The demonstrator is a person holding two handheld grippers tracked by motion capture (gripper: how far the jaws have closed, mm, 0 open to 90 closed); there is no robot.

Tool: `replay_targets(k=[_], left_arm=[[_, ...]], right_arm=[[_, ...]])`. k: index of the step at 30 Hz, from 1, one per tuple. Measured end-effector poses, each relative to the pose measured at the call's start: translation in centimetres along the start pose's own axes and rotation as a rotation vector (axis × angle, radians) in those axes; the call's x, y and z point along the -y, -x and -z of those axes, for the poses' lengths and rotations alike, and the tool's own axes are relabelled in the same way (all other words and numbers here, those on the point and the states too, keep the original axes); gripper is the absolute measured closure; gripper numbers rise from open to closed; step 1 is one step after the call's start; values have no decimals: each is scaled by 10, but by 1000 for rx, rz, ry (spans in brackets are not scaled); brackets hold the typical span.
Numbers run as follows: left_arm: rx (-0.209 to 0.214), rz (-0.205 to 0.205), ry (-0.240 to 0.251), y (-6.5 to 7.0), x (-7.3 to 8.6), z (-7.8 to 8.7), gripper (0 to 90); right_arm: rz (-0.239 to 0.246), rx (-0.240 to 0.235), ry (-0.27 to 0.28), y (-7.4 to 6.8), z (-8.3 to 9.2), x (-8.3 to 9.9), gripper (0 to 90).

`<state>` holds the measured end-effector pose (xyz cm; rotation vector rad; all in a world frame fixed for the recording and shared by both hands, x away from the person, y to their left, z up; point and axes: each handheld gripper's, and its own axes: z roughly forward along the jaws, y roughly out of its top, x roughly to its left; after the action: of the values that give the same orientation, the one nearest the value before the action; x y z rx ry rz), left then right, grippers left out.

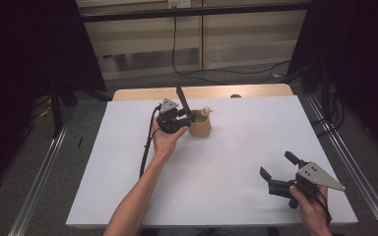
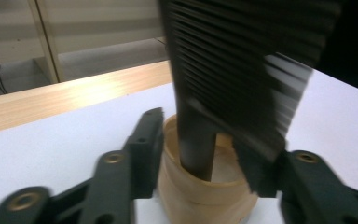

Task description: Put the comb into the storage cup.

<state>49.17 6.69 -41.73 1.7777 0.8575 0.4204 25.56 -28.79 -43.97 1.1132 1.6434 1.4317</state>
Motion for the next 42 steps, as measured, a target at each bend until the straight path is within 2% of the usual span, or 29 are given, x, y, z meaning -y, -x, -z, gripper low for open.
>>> replay_targets(k=[3,7,10,13,15,19,25,28,33,36,42], left_arm=[[-3,5,8,-1,0,1,412],[7,0,32,-1,-2,3,260],[-7,10,38,-1,-2,2,143],[-7,18,48,0,-2,3,82],[-16,-3,59,2,-3,4,80],[-14,-7,71,1,-5,5,58],[4,27,95,-4,-3,10,40],[43,61,132,-5,-2,16,48],[41,37,154,-5,-2,23,40],[8,-1,148,-5,-2,27,41],[-3,-33,187,-5,-3,37,42]], right_arm=[[-4,-5,0,-1,0,0,0],[-2,-2,-2,-1,0,0,0],[0,-4,-5,-1,-1,0,0],[7,-9,-5,-1,-1,1,0],[6,-11,-9,-1,-1,1,0],[3,-6,-6,-1,-1,2,0],[6,-3,-2,0,0,2,0],[5,-1,0,0,0,2,0],[3,5,-2,1,-1,1,0],[2,8,1,0,-1,1,0],[5,11,-4,0,-1,1,0]])
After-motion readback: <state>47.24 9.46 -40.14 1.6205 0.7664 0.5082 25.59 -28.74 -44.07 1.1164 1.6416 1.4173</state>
